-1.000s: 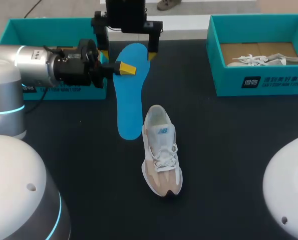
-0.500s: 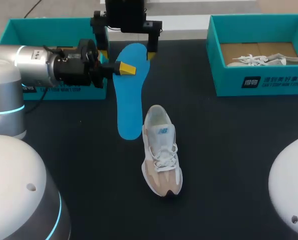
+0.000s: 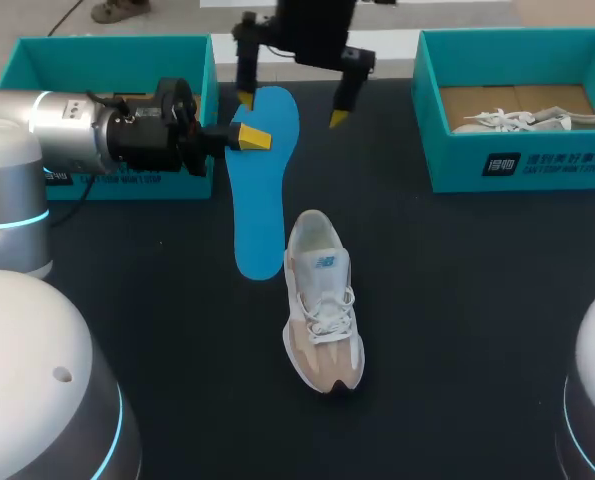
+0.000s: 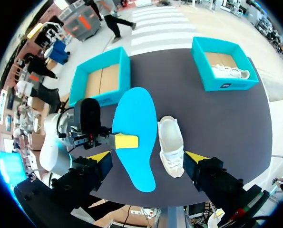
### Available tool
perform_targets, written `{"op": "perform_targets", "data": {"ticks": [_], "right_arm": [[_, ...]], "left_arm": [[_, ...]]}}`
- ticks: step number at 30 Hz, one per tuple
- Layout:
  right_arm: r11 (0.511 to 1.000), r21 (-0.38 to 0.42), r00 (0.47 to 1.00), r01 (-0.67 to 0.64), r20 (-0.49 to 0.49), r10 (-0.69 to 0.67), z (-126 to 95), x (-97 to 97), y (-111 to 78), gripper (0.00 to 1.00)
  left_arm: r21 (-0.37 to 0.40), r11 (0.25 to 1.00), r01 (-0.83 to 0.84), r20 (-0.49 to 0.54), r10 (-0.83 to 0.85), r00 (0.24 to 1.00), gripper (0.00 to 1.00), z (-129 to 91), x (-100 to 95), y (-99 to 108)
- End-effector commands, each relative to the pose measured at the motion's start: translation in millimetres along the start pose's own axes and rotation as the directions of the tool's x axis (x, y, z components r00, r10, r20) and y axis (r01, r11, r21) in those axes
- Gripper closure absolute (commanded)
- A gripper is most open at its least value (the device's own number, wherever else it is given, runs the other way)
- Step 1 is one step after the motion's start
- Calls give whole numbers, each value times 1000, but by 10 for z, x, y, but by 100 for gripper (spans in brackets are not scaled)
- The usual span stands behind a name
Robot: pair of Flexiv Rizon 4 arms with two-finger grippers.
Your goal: Take the shoe out of the shoebox, open the shoe tongue, remove and reinsert the insole, then place the shoe into the shoebox
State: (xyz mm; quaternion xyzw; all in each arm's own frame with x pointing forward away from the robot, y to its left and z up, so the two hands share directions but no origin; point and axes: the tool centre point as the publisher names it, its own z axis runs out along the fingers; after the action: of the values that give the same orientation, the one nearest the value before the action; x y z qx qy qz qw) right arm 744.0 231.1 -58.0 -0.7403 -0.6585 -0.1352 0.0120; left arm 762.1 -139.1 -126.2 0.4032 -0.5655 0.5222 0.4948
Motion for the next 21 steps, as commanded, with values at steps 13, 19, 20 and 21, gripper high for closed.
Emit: {"op": "perform_targets", "data": {"ticks": [13, 19, 20, 21], "right_arm": [[996, 13, 971, -88, -220, 89, 49, -367, -26, 0], [994, -12, 957, -110, -271, 103, 18, -405, -22, 0], [994, -15, 957, -105, -274, 97, 6, -428, -21, 0], [995, -14, 950, -98, -300, 89, -1, -448, -20, 0]], "left_arm": [[1, 1000, 0, 2, 0, 1000, 100, -2, 4, 12], [1, 1000, 0, 2, 0, 1000, 100, -2, 4, 12], [1, 1000, 0, 2, 0, 1000, 100, -2, 4, 12], [1, 1000, 0, 2, 0, 1000, 100, -2, 4, 12]]}}
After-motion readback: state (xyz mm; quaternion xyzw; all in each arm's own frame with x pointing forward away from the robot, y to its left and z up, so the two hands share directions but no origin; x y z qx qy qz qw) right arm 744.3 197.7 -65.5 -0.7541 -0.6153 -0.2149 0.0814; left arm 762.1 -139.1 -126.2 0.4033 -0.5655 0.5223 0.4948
